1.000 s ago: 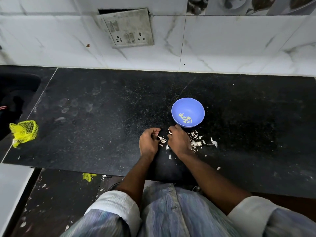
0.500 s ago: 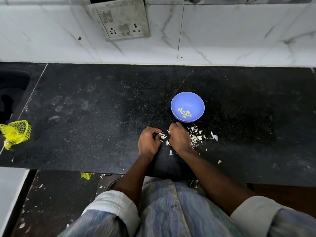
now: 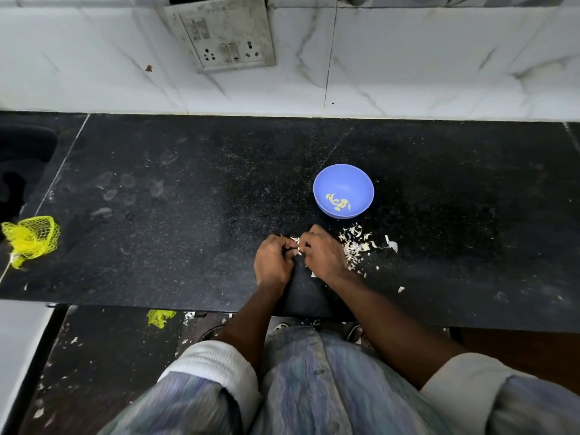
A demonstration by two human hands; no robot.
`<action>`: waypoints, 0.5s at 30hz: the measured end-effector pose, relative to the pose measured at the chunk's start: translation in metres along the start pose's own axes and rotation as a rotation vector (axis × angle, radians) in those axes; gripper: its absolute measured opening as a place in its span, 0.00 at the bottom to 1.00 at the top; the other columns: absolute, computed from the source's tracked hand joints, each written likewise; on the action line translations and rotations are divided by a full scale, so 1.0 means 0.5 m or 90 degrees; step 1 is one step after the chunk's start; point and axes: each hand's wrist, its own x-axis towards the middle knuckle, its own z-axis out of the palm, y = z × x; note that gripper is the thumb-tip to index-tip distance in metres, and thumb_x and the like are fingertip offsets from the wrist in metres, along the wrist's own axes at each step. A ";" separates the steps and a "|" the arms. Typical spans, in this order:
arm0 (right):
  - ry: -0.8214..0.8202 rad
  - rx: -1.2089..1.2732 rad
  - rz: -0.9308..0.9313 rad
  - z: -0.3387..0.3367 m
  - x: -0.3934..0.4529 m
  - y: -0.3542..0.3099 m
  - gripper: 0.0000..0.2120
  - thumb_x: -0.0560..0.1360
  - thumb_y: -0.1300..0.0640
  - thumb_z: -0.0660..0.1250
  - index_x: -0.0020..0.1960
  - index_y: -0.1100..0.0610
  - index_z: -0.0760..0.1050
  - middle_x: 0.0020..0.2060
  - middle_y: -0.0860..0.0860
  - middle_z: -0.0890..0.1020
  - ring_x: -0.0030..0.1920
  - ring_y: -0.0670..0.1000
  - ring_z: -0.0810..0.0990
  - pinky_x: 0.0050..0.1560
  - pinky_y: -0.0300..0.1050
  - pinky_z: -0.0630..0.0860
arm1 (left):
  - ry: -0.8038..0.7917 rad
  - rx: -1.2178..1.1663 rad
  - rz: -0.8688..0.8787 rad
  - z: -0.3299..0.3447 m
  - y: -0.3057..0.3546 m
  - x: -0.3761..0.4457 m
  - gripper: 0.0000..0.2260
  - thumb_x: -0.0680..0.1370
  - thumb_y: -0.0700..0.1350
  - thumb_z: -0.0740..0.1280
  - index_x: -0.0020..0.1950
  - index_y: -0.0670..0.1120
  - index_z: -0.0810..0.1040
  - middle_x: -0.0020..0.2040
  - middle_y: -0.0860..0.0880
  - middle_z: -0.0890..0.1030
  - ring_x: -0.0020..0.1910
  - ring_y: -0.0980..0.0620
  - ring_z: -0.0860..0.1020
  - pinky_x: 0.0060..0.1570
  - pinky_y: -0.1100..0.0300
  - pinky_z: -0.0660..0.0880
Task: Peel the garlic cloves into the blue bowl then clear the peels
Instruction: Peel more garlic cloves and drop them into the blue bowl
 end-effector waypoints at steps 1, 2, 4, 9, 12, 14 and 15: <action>-0.004 -0.014 0.005 0.003 0.000 0.000 0.07 0.76 0.63 0.70 0.48 0.51 0.77 0.51 0.50 0.73 0.50 0.57 0.80 0.42 0.50 0.74 | 0.001 0.008 0.000 0.002 0.001 -0.001 0.08 0.74 0.39 0.76 0.49 0.50 0.86 0.48 0.52 0.82 0.49 0.49 0.81 0.50 0.53 0.79; -0.009 -0.025 0.008 0.004 0.001 0.001 0.08 0.76 0.64 0.70 0.49 0.52 0.76 0.52 0.51 0.73 0.51 0.57 0.80 0.42 0.50 0.73 | 0.002 0.013 0.000 0.003 0.004 -0.002 0.08 0.74 0.39 0.76 0.49 0.50 0.86 0.48 0.52 0.82 0.49 0.49 0.81 0.49 0.53 0.79; -0.017 -0.034 0.011 0.003 0.001 0.003 0.09 0.75 0.65 0.70 0.49 0.52 0.75 0.53 0.51 0.73 0.52 0.56 0.79 0.43 0.49 0.72 | -0.002 0.011 0.001 0.003 0.008 -0.001 0.08 0.74 0.39 0.76 0.49 0.51 0.86 0.47 0.53 0.81 0.48 0.50 0.81 0.48 0.53 0.79; -0.032 -0.074 0.023 0.004 0.000 0.002 0.15 0.73 0.68 0.70 0.56 0.56 0.74 0.58 0.53 0.72 0.58 0.56 0.78 0.49 0.52 0.76 | 0.015 0.004 0.020 -0.001 -0.009 0.001 0.14 0.75 0.34 0.70 0.50 0.53 0.86 0.48 0.54 0.85 0.49 0.50 0.82 0.50 0.54 0.79; -0.025 -0.035 0.032 0.004 -0.003 0.010 0.15 0.74 0.70 0.67 0.56 0.55 0.72 0.58 0.53 0.71 0.57 0.57 0.77 0.45 0.50 0.69 | 0.069 0.003 0.052 -0.011 -0.008 -0.001 0.11 0.77 0.36 0.70 0.49 0.53 0.86 0.47 0.54 0.87 0.47 0.49 0.83 0.51 0.52 0.79; -0.011 0.008 0.034 0.003 0.001 0.015 0.15 0.74 0.70 0.66 0.55 0.54 0.70 0.57 0.53 0.70 0.54 0.58 0.76 0.43 0.49 0.66 | 0.087 0.003 0.086 -0.016 -0.001 0.010 0.09 0.78 0.38 0.72 0.50 0.52 0.86 0.48 0.55 0.87 0.47 0.50 0.83 0.53 0.51 0.78; -0.002 0.027 0.033 0.004 0.003 0.017 0.15 0.74 0.70 0.65 0.54 0.54 0.69 0.56 0.52 0.69 0.53 0.58 0.76 0.42 0.50 0.66 | 0.071 -0.009 0.094 -0.014 0.002 0.015 0.09 0.78 0.40 0.72 0.51 0.53 0.86 0.49 0.55 0.87 0.48 0.51 0.83 0.53 0.52 0.78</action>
